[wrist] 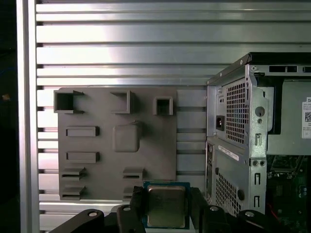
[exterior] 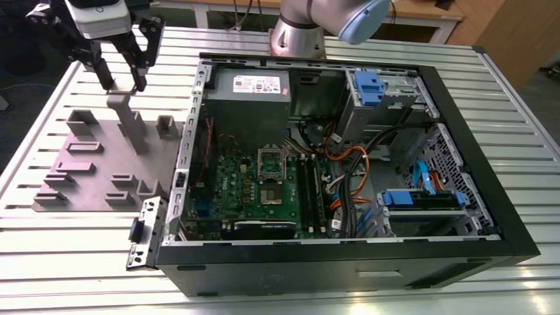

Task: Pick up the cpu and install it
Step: 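Pick up the cpu and move it towards the insertion slot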

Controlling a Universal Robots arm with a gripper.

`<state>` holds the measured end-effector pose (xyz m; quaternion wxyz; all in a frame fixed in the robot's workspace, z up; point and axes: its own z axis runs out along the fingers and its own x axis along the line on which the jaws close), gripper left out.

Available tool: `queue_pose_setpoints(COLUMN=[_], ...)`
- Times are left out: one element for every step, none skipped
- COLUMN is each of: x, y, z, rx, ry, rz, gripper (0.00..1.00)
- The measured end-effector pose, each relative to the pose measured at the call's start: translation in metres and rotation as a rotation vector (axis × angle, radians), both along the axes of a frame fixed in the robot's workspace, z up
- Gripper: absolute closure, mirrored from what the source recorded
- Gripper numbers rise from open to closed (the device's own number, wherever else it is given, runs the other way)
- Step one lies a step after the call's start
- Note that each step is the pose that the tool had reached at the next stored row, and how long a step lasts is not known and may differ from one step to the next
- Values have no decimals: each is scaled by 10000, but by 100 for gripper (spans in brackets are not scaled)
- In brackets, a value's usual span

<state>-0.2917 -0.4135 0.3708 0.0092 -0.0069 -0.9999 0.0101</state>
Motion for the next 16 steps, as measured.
queue_pose_setpoints(x=[11,22,33,42,50,58,66,75,84,93,103,111,120,128,136,143], y=[0,0,0,0,0,0,0,0,0,0,0,0,0,0,0,0], z=[0,0,0,0,0,0,0,0,0,0,0,0,0,0,0,0], rx=[0,0,-1,0,-1,0,-1,0,0,-1,0,0,0,0,-1,-1], ry=[0,0,0,0,0,0,0,0,0,1,0,0,0,0,1,1], rz=[1,0,0,1,1,1,1,0,0,1,1,1,0,0,0,0], gripper=[53,53,53,53,53,53,53,53,53,53,53,53,53,53,53,53])
